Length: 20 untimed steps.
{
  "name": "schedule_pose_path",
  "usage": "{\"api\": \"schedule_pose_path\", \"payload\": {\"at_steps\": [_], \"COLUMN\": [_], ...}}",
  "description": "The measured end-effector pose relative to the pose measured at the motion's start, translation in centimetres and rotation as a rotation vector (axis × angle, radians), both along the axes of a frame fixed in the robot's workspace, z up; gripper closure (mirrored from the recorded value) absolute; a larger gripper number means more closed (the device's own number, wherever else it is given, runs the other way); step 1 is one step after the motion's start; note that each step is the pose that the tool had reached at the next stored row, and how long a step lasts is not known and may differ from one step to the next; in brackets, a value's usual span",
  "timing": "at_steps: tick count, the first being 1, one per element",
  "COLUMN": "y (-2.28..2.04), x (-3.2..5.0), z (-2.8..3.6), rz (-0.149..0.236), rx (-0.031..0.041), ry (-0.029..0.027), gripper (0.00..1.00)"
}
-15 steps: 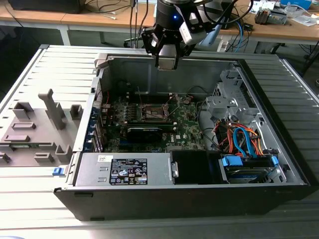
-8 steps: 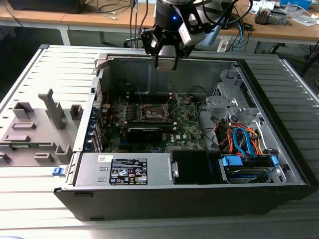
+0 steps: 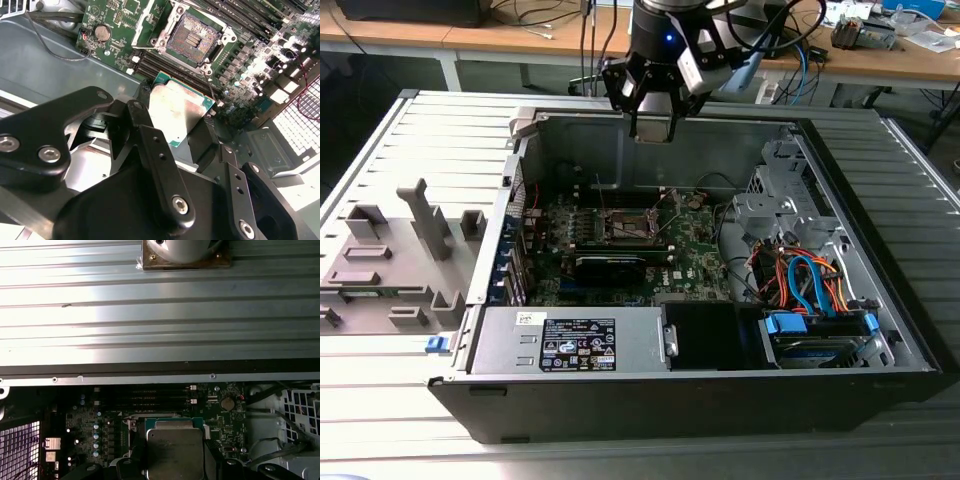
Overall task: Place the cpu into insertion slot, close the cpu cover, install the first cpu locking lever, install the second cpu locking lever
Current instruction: 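Place the cpu into insertion slot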
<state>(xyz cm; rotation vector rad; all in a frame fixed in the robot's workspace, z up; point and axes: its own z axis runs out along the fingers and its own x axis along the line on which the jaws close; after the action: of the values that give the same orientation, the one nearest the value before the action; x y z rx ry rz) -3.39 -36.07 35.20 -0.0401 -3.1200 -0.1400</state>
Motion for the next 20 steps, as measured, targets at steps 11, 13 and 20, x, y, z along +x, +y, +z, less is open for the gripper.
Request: {"api": "schedule_pose_path", "payload": {"at_steps": [11, 13, 20], "y": [-0.08, -0.1, -0.23], "x": [-0.01, -0.02, -0.05], "z": [-0.32, -0.34, -0.53], "rz": [0.0, 0.0, 0.0], "rx": [0.0, 0.0, 0.0], "ry": [0.0, 0.0, 0.0], "gripper": [0.45, 0.45, 0.45]}}
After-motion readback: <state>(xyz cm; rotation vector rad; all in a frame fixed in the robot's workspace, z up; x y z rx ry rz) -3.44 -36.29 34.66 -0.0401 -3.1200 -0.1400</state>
